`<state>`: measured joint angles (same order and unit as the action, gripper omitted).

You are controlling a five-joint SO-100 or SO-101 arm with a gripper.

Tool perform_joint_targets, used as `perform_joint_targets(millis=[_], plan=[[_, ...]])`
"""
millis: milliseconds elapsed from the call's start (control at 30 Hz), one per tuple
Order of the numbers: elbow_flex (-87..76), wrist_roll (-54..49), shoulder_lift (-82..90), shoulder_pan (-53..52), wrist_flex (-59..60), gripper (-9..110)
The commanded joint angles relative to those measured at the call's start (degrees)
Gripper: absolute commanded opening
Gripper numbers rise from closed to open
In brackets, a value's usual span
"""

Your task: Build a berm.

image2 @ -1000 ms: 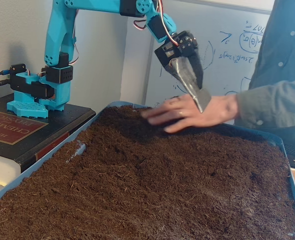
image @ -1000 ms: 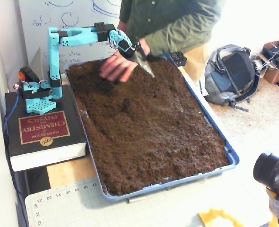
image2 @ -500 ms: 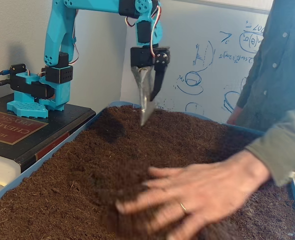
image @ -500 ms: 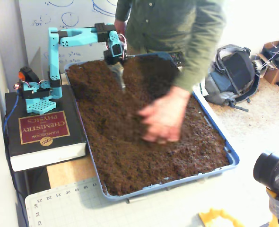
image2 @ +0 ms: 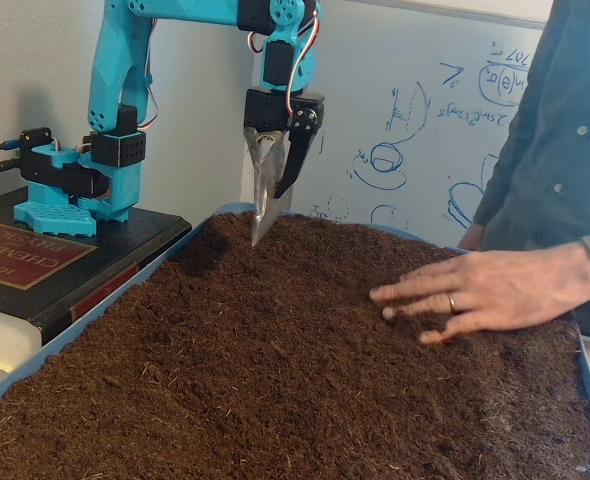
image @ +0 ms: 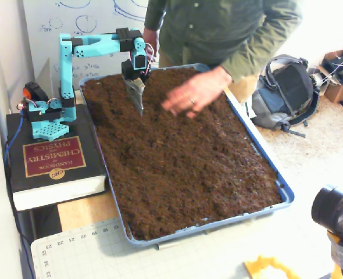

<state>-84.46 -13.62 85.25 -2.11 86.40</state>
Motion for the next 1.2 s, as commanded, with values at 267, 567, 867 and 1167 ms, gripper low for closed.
perform_joint_targets(millis=[267,567,867,1167], plan=[[-8.3,1.3,1.5,5.4,-0.2,1],[-19.0,18.6,1.3,16.6,-0.3,1],[-19.2,30.6,-5.9,23.5,-11.1,1],[-20.1,31.1,-11.4,26.5,-20.0,1]])
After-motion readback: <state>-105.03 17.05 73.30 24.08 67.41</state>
